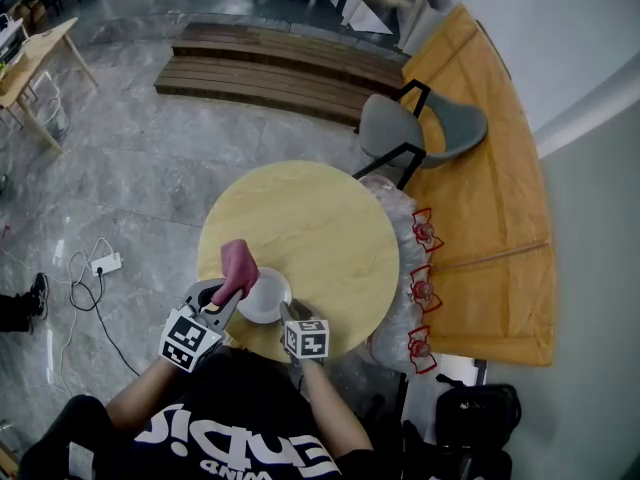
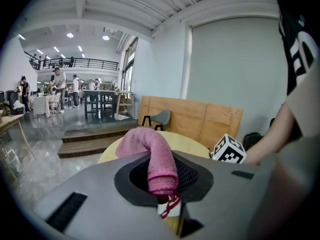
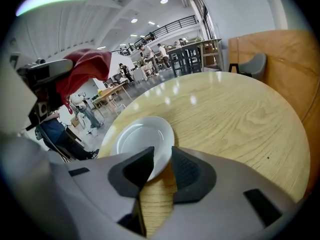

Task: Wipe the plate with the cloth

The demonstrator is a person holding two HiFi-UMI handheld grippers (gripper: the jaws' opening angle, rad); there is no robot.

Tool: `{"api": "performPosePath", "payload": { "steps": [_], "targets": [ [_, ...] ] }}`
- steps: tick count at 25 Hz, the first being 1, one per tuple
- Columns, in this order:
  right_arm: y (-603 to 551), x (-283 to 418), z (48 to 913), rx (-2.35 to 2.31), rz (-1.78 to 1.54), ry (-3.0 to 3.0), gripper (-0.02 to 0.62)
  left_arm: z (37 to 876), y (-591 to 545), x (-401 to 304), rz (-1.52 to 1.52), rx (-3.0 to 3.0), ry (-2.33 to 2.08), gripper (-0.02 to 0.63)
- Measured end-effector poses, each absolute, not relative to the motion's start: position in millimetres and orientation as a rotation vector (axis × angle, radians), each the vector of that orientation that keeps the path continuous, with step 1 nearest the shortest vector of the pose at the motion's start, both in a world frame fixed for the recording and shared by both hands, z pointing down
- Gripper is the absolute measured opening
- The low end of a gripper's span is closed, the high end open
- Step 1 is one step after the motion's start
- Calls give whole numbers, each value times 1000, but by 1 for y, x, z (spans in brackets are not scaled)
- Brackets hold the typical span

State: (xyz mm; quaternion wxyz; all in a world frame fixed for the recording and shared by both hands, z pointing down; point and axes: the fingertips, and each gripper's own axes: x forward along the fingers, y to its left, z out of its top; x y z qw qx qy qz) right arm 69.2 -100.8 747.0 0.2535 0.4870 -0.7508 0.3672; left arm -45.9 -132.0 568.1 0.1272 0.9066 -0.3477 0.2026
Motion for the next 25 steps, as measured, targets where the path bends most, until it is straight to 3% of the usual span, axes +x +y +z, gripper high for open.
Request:
{"api": "performPosePath", "payload": {
  "steps": [25],
  "targets": [
    [-98, 71, 759, 1316, 1032, -1989, 94, 669, -135, -70, 994, 2488, -915, 52]
  ]
}}
